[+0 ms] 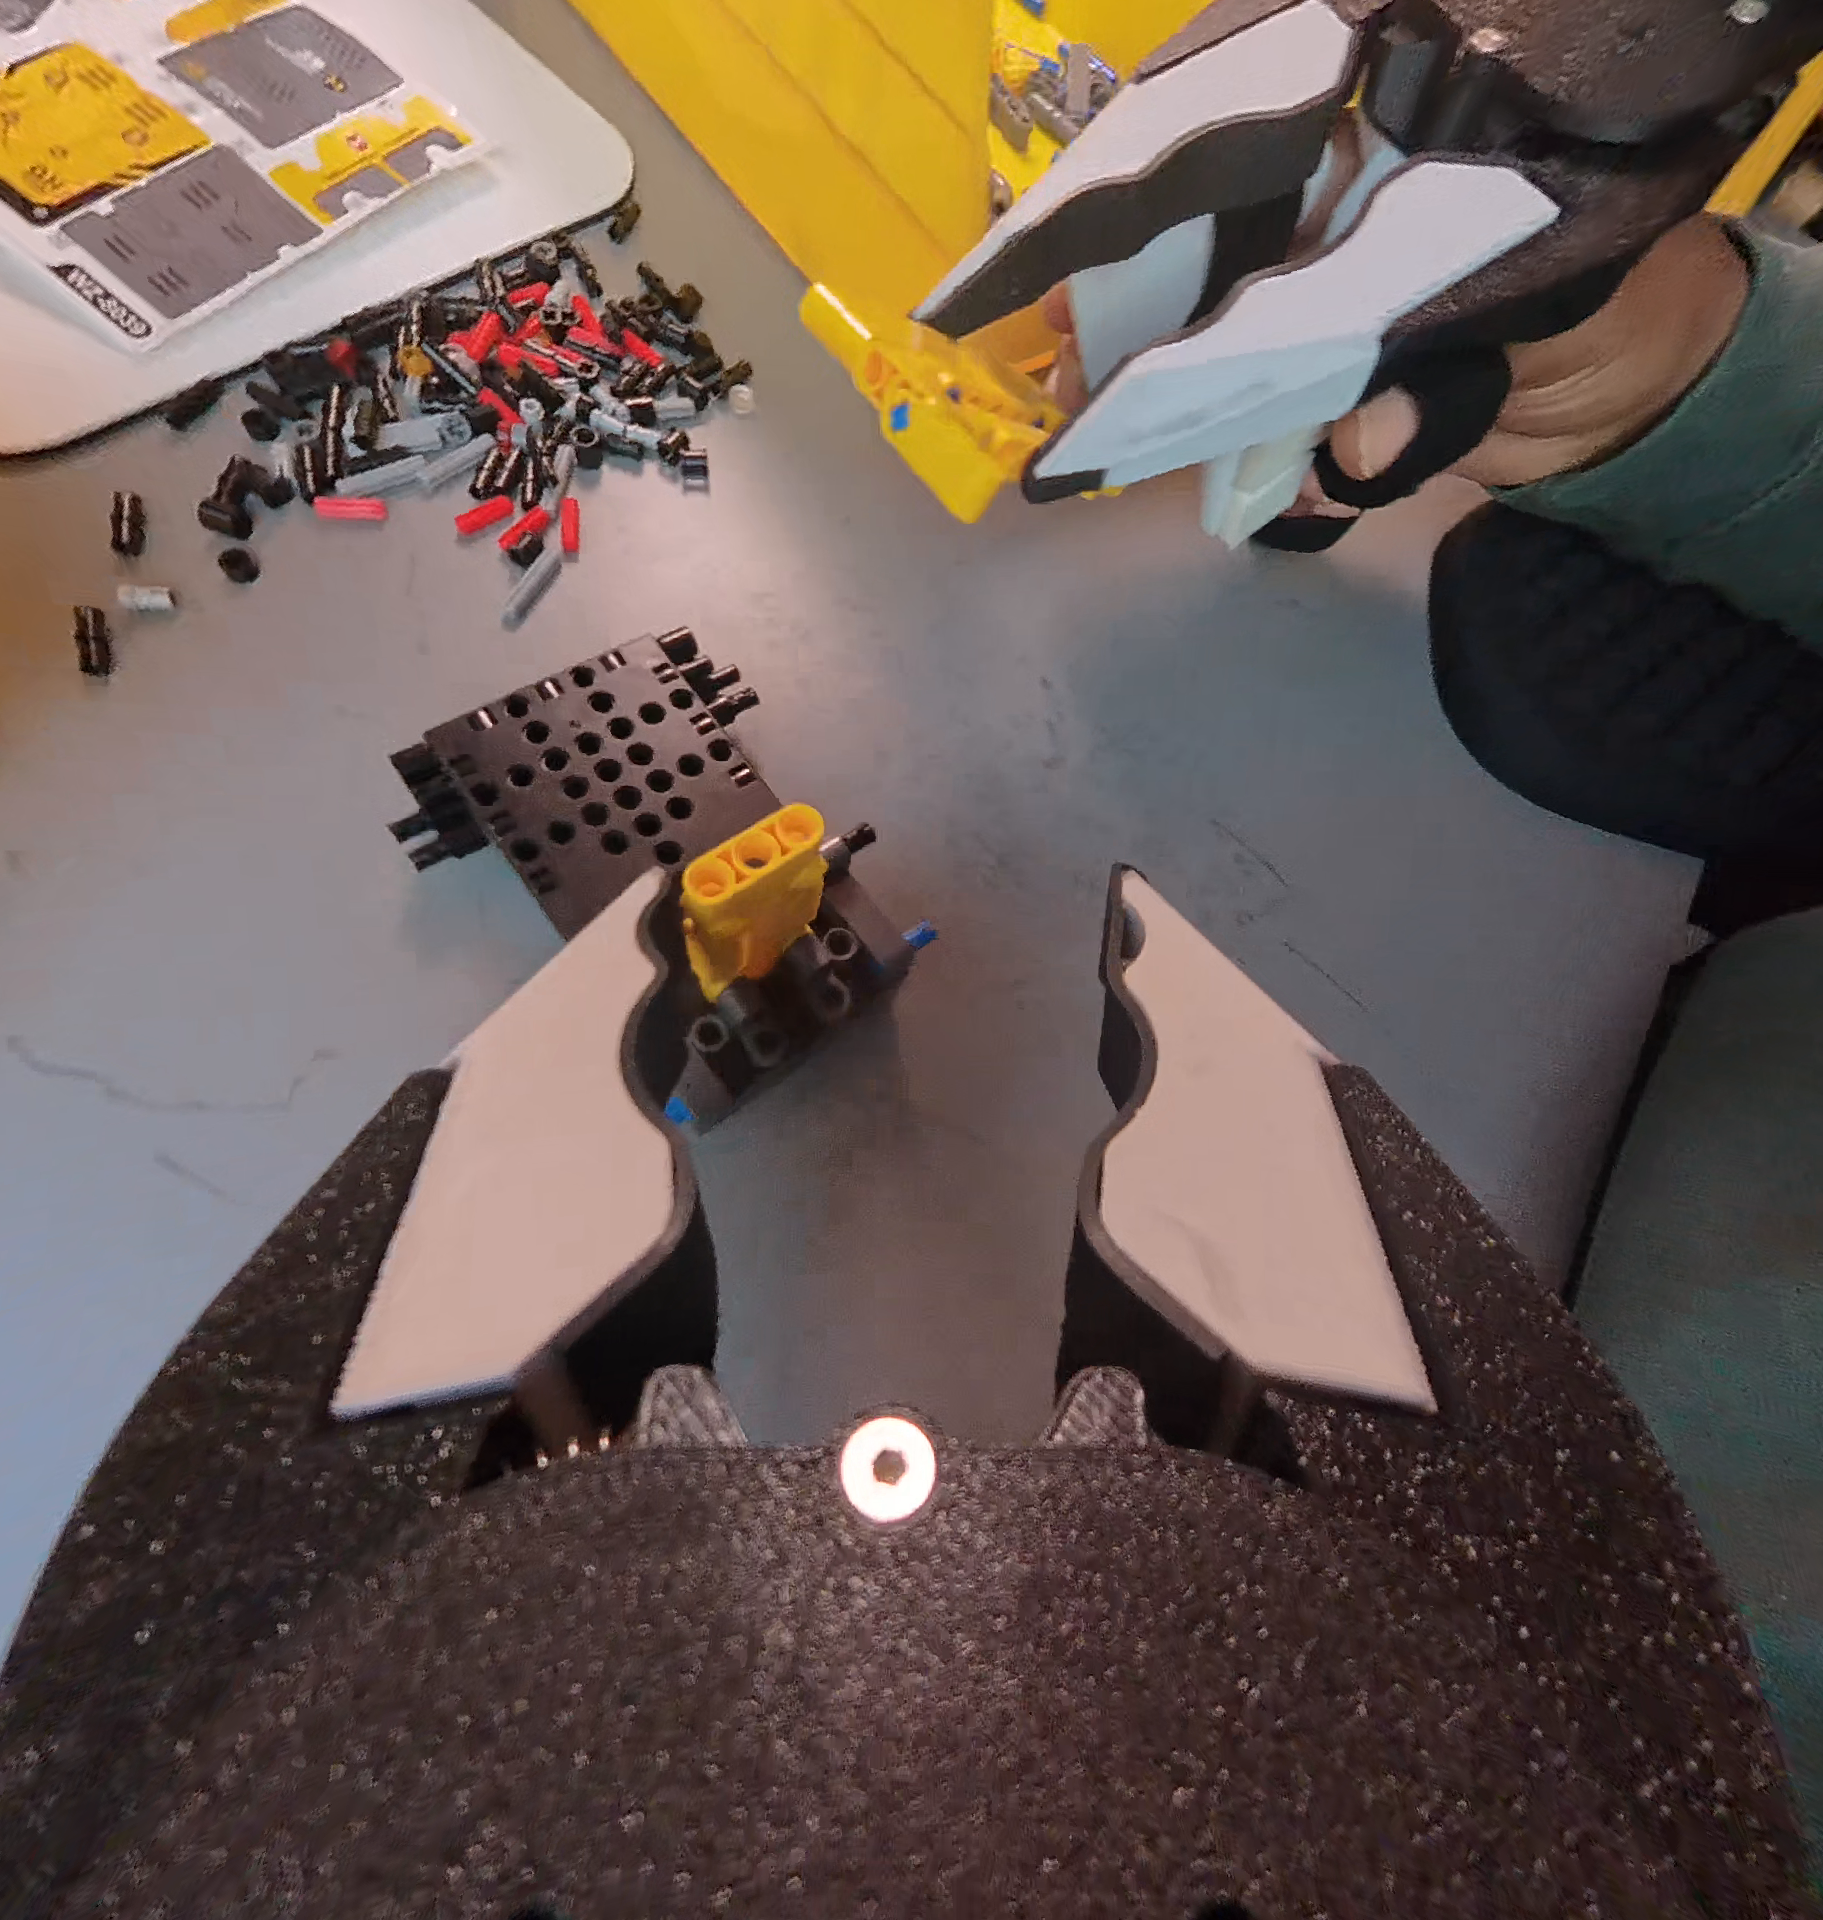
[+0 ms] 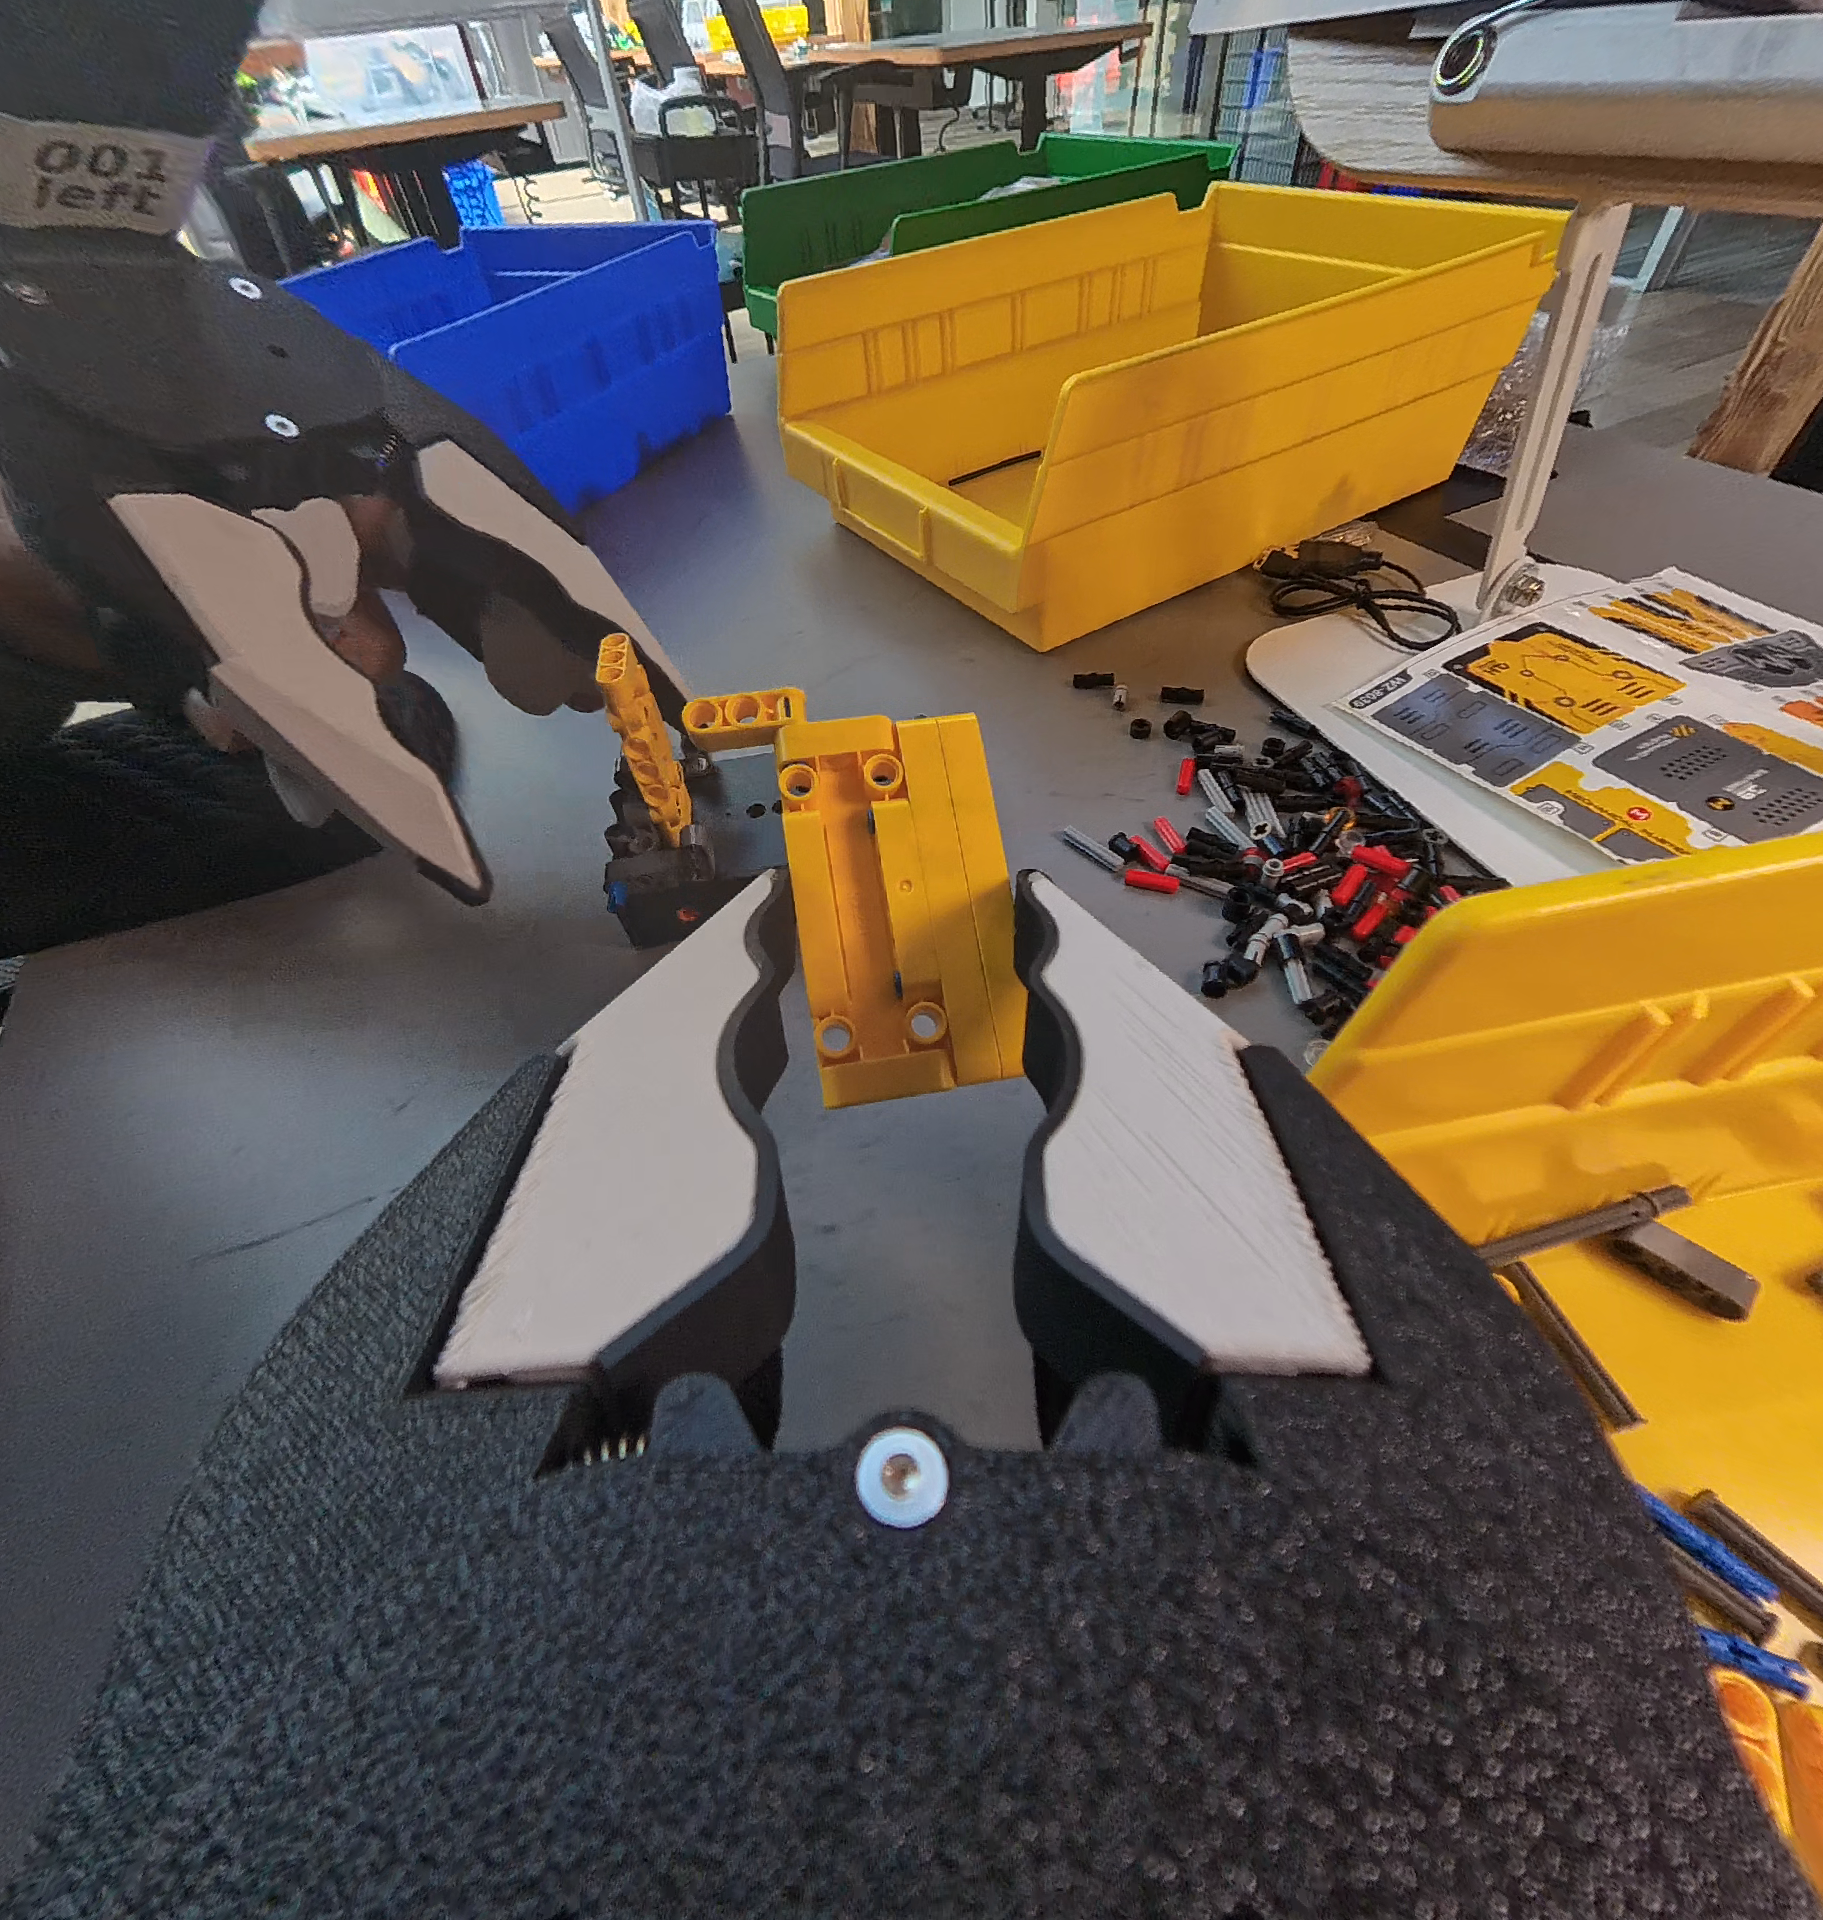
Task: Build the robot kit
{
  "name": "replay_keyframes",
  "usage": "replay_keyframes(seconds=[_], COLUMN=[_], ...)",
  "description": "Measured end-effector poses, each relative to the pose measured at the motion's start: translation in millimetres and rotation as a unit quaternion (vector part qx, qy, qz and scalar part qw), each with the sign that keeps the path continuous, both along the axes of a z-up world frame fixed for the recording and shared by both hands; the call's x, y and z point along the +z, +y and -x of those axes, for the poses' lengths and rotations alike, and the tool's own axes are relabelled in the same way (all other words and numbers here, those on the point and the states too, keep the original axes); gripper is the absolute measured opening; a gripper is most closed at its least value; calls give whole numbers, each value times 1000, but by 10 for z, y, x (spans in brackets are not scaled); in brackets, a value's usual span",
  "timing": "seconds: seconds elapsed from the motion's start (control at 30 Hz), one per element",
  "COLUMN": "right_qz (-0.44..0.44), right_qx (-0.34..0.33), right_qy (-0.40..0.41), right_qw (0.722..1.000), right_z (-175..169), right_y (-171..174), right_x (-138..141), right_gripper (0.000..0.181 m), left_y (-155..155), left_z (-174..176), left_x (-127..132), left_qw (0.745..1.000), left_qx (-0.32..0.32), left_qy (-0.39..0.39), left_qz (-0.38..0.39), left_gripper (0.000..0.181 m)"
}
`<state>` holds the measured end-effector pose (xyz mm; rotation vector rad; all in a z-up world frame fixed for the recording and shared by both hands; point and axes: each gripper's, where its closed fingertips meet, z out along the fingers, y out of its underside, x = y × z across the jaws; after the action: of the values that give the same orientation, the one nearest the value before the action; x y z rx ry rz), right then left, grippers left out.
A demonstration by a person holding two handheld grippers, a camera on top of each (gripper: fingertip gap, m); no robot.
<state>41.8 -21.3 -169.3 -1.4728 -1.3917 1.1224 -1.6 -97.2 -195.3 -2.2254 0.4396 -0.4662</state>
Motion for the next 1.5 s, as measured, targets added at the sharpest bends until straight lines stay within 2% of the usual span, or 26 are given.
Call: replay_keyframes(seconds=[0.1,0.23,0.33,0.4,0.63,0.77,0.93,1.03,1.13,1.4,1.43,1.5], right_qz=[4,3,4,3,6,1,5,9,11,14,14,10], right_qx=[-1,-2,-5,-8,-15,-18,-29,-33,-36,-46,-47,-51], right_qy=[4,3,2,2,8,18,41,50,53,67,69,72], right_qw=[1000,1000,1000,1000,1000,1000,999,998,998,997,996,996], right_z=[5,5,4,-1,15,9,-6,-11,-18,-13,-13,-14], right_y=[2,3,15,28,46,46,102,126,138,188,193,204], right_x=[14,7,2,-5,4,40,126,148,153,179,185,192], right_gripper=[42,42,42,42,42,41,41,41,41,41,41,41], left_y=[-58,-135,-94,-57,112,135,155,184,249,301,296,273], left_z=[43,181,225,142,-270,-431,-396,-358,-245,-135,-137,-143], left_x=[89,37,-84,-69,-22,2,78,83,84,90,97,166], left_qw=[997,983,978,979,995,994,993,993,995,996,996,993], left_qx=[-48,-146,-165,-165,-102,-98,-110,-108,-87,-57,-60,-74], left_qy=[45,105,125,115,1,-44,-48,-45,-26,-53,-57,-74], left_qz=[-29,-37,-14,-13,14,14,-9,-19,-32,-39,-40,-46], left_gripper=[73,43,21,8,9,10,18,9,8,9,11,26])
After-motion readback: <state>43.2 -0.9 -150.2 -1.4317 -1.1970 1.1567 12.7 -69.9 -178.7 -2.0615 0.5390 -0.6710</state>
